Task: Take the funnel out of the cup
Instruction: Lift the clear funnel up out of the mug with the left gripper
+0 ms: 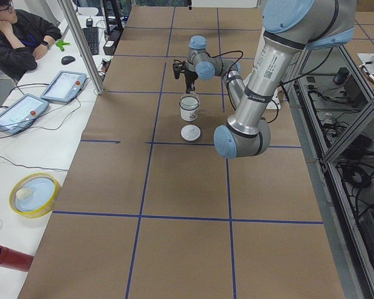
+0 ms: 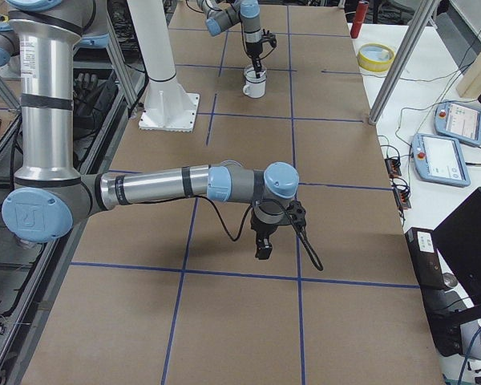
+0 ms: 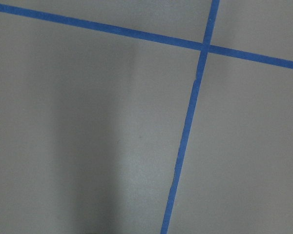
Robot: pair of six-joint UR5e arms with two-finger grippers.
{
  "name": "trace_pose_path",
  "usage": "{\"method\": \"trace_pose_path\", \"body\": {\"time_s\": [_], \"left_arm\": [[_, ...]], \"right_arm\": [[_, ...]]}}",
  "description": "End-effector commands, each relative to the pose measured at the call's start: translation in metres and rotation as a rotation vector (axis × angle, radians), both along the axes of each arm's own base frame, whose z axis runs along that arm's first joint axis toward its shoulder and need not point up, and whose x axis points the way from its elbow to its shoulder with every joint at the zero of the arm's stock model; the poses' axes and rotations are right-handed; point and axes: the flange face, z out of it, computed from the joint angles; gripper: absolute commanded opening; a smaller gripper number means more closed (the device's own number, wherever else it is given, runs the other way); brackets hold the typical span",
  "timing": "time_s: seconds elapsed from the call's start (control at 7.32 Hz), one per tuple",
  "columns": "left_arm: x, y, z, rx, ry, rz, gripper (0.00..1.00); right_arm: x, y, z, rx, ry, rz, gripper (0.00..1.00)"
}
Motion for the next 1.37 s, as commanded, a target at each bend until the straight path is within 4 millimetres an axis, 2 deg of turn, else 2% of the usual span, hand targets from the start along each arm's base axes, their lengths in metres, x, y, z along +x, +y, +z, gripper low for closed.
{"method": "trace_pose_path", "body": {"time_s": [0.0, 0.27, 0.41, 0.55, 0.68, 0.82, 0.96, 1.09, 1.23], "left_arm": [[-0.038, 0.013, -0.033, 0.008, 0.004, -0.011, 0.0], [-0.086, -0.029, -0.08, 0.018, 0.023, -0.105, 0.0], [-0.103, -0.043, -0.086, 0.01, 0.035, -0.142, 0.0], [-0.126, -0.068, -0.083, 0.008, 0.045, -0.216, 0.0], [-0.14, -0.113, -0.071, 0.008, 0.084, -0.323, 0.0], [-0.133, -0.148, -0.059, 0.044, 0.142, -0.463, 0.0], [-0.122, -0.174, -0.034, 0.06, 0.236, -0.589, 0.0], [-0.102, -0.203, -0.004, 0.056, 0.333, -0.701, 0.0], [-0.088, -0.231, 0.035, 0.06, 0.39, -0.815, 0.0]], "right_arm": [[0.0, 0.0, 0.0, 0.0, 0.0, 0.0, 1.0], [0.0, 0.0, 0.0, 0.0, 0.0, 0.0, 1.0], [0.0, 0.0, 0.0, 0.0, 0.0, 0.0, 1.0], [0.0, 0.0, 0.0, 0.001, 0.0, -0.001, 1.0], [0.0, 0.0, 0.0, 0.0, 0.0, 0.0, 1.0], [0.0, 0.0, 0.0, 0.001, 0.0, -0.001, 1.0], [0.0, 0.0, 0.0, 0.0, 0.0, 0.0, 1.0], [0.0, 0.0, 0.0, 0.001, 0.0, -0.001, 1.0], [0.0, 0.0, 0.0, 0.0, 0.0, 0.0, 1.0]]}}
